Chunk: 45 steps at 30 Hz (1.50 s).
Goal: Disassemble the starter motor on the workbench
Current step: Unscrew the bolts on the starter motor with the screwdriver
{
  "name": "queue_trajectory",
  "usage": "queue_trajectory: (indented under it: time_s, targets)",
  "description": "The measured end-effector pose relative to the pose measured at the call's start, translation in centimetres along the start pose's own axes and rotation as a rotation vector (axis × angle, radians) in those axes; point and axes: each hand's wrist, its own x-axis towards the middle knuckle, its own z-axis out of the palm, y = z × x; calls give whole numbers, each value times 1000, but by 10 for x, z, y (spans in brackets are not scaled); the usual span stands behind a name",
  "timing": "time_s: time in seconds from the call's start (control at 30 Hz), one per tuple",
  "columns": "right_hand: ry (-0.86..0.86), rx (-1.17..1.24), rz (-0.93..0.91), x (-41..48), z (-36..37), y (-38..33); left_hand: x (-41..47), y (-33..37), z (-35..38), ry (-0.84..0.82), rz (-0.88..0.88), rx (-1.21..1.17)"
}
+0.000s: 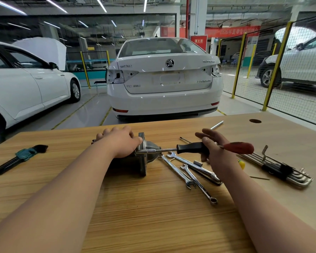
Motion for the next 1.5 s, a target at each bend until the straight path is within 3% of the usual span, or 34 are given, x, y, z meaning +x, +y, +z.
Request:
queue_trajectory:
  time_s: [0.23, 0.43, 0.63, 0.73, 0.83, 0.97, 1.03, 1.2, 1.33, 1.5]
  targets:
    - [-76, -41, -9, -1, -5, 0, -1, 1, 3, 25, -17, 2]
    - [88, -2, 66, -3, 8, -3, 6, 6, 1, 21, -44, 15]
    - [14, 457, 237, -1, 6, -8, 6, 6, -1, 4, -46, 16]
    - [14, 562, 231, -3, 11, -9, 4, 7, -2, 2, -45, 20]
    - [58, 478, 153, -7, 17, -12, 5, 7, -2, 8, -45, 16]
    - [159, -73, 3, -9, 15, -18, 6, 7, -1, 3, -48, 14]
    - [189, -237, -63, -8, 13, -16, 6, 7, -1, -3, -52, 15]
    - [112, -9, 68, -9, 11, -17, 7, 5, -1, -12, -41, 17]
    - [97, 31, 106, -9, 10, -13, 5, -1, -3, -47, 26, -2]
    - [298, 128, 200, -3, 5, -19, -4, -12, -9, -91, 264, -162]
